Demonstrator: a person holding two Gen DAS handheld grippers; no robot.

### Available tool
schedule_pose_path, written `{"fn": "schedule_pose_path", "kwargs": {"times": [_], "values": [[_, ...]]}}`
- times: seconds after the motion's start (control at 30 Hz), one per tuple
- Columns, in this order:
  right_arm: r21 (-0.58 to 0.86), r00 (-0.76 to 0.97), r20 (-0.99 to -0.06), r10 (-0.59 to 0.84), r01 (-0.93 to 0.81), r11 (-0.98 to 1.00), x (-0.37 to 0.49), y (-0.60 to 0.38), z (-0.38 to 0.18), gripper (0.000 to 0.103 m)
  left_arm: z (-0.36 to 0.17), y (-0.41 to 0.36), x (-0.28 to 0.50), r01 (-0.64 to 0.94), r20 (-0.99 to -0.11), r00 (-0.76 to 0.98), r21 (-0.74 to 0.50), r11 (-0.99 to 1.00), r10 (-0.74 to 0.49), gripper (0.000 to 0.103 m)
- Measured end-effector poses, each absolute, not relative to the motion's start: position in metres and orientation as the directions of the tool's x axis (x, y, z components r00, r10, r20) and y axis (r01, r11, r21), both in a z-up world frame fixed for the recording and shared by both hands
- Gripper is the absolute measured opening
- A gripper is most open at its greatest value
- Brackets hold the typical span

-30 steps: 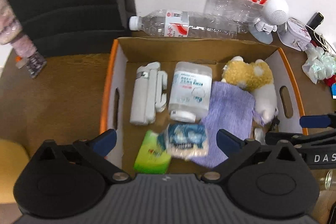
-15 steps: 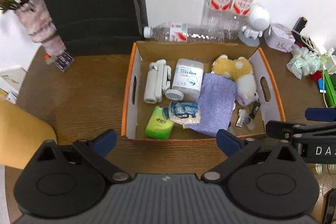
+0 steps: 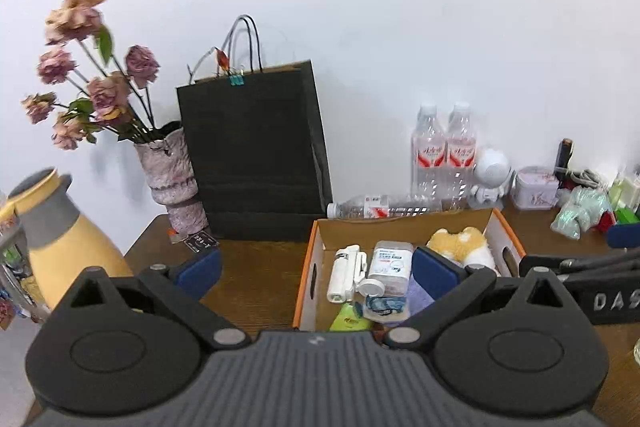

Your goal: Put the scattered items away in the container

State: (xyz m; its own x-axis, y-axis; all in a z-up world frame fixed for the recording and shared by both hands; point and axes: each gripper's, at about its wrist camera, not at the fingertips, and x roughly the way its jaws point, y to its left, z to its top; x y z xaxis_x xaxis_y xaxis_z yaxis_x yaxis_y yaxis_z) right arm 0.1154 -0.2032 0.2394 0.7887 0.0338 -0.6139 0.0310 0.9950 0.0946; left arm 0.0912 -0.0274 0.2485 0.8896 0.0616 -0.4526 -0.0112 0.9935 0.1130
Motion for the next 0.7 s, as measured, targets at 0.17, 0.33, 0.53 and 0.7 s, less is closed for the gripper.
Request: {"fn": "schedule_pose_path", "kwargs": {"times": [0.17, 0.33, 0.53, 0.7], "values": [[0.023, 0.890, -0.456, -0.013, 0.026, 0.999, 0.060, -0.197, 0.193, 0.103, 0.198, -0.022, 0.040, 0.019, -0.323, 0.946, 0.062, 0.998, 0.002, 0.103], [-0.008, 0.926, -0.377, -0.030, 0.030, 1.000, 0.009, -0.199, 0.123, 0.103, 0.122, -0.017, -0.001, 0.028, -0.340, 0.940, 0.036, 0.999, -0.014, 0.103], [0.017, 0.898, -0.436, -0.063, 0.078, 0.997, -0.028, -0.198, 0.067, 0.103, 0.066, -0.002, -0.027, 0.075, -0.426, 0.901, -0.030, 0.997, -0.080, 0.103], [-0.002, 0.857, -0.512, -0.057, 0.065, 0.998, -0.026, -0.188, 0.044, 0.103, 0.043, -0.009, -0.019, 0.094, -0.544, 0.837, 0.025, 0.995, -0.066, 0.103]]}}
